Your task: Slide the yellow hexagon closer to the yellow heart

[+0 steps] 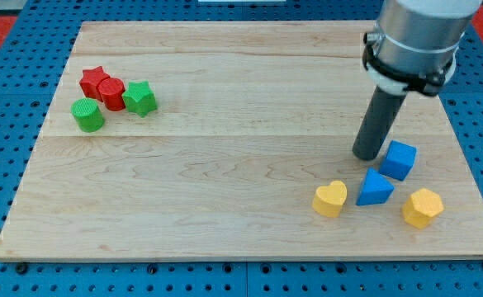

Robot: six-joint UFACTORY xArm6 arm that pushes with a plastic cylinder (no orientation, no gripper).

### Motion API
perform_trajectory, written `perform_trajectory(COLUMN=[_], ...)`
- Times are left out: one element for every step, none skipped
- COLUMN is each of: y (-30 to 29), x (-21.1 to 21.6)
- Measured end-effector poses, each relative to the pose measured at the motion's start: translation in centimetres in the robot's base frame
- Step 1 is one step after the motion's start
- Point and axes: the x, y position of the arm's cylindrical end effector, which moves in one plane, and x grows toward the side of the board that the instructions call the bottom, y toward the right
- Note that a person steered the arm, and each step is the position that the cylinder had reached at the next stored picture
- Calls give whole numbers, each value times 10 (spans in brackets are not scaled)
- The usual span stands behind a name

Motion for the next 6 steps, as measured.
perform_trajectory(y=[23, 60, 57, 66, 127, 146], x=[-6, 37, 79, 82, 95, 151])
